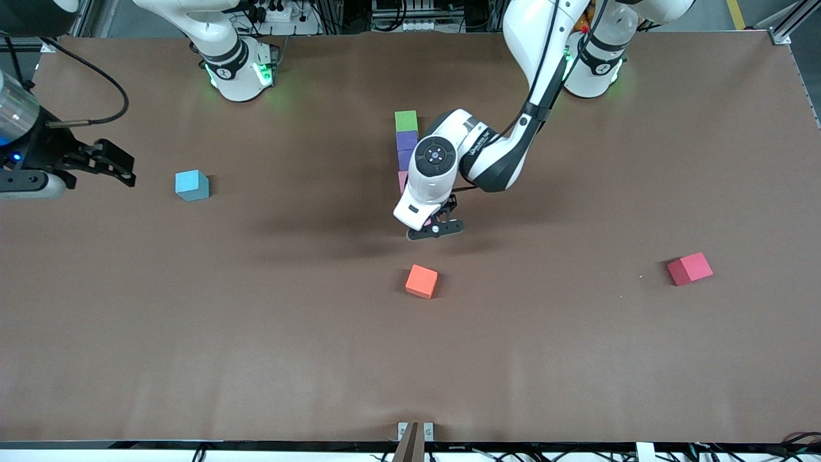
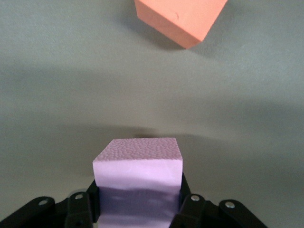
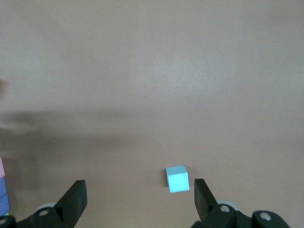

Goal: Arrange blocks into number 1

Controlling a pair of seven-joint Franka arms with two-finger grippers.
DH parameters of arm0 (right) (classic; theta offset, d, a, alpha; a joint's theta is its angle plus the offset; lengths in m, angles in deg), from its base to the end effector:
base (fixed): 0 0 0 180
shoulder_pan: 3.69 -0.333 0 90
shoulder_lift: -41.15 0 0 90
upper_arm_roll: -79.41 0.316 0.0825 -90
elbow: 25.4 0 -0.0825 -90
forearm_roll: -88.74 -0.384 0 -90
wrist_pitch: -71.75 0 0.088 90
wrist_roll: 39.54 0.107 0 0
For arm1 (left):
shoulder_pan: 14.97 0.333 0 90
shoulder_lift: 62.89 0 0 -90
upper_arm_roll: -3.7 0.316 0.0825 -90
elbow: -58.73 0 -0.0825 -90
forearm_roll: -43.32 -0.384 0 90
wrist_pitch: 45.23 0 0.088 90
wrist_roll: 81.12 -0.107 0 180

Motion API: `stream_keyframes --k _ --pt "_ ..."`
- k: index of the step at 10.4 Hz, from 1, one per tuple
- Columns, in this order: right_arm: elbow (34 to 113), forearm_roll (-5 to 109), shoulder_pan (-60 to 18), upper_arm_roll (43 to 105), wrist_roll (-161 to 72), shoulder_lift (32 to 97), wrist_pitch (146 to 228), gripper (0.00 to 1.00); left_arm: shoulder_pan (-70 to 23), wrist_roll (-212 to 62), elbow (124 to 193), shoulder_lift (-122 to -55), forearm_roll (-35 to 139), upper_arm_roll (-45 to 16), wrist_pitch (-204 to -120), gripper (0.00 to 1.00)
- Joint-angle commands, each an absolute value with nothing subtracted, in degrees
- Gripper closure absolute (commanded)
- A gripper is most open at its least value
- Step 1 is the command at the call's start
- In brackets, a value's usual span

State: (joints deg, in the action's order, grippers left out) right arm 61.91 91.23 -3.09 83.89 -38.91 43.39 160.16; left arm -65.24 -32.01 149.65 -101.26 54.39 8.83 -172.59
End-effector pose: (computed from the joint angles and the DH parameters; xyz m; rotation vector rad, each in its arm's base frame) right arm 0.5630 0.0325 0.6225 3.0991 0.0867 -0.0282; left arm 0.4800 -0.5028 0.2419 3.0834 0.2636 -0.1396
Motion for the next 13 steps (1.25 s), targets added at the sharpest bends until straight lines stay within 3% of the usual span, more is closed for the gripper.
stream_keyframes --k 1,13 --pt "60.82 91.64 -0.44 84.51 -41.12 44.05 158.76 0.00 -66.39 -33.39 148.29 -102.52 55.18 9.41 -172.05 1.00" --pt "58.54 91.91 -0.96 82.66 -44.73 44.49 153.40 0.00 -67.88 -34.10 148.38 -105.34 55.00 8.27 -175.13 1.00"
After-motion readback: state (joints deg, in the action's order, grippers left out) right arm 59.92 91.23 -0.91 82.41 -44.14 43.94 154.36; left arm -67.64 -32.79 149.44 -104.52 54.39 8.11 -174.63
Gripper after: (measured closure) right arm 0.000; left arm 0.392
